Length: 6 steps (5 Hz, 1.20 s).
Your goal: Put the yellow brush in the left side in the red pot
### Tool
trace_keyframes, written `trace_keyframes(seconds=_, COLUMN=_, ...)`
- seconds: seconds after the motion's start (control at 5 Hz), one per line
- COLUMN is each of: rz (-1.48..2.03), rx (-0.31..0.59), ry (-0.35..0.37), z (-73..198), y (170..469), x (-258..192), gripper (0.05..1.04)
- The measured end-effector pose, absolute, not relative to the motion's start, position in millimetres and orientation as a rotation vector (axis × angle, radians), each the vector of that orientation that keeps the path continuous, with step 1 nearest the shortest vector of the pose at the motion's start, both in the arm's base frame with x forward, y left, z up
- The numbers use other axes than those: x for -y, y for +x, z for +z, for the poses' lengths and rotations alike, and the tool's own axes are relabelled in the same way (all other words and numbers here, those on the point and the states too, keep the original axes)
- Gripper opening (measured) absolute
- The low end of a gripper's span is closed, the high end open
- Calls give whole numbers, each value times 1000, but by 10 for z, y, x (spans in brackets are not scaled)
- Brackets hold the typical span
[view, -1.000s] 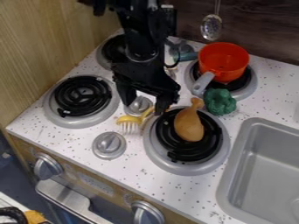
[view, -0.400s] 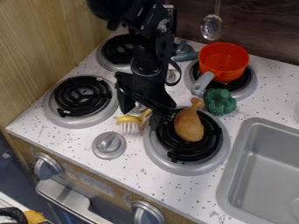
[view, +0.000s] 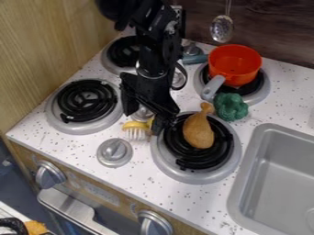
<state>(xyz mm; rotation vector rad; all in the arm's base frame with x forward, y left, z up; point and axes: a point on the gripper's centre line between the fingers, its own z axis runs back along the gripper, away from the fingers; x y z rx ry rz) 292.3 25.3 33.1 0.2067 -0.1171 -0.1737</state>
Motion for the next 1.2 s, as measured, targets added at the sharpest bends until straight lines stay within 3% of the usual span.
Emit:
trace_keyframes(seconds=0.6, rz=-212, rx=150, ry=149, z=143, y=2914, x=-313, gripper=999)
trace_keyframes(seconds=0.8, rz=-219, rx=176, ry=140, z=128, y=2925, x=-353, gripper=952)
trace_keyframes(seconds=1.2, rz=-231, rx=147, ry=124, z=21, y=2907, x=-429, gripper=407)
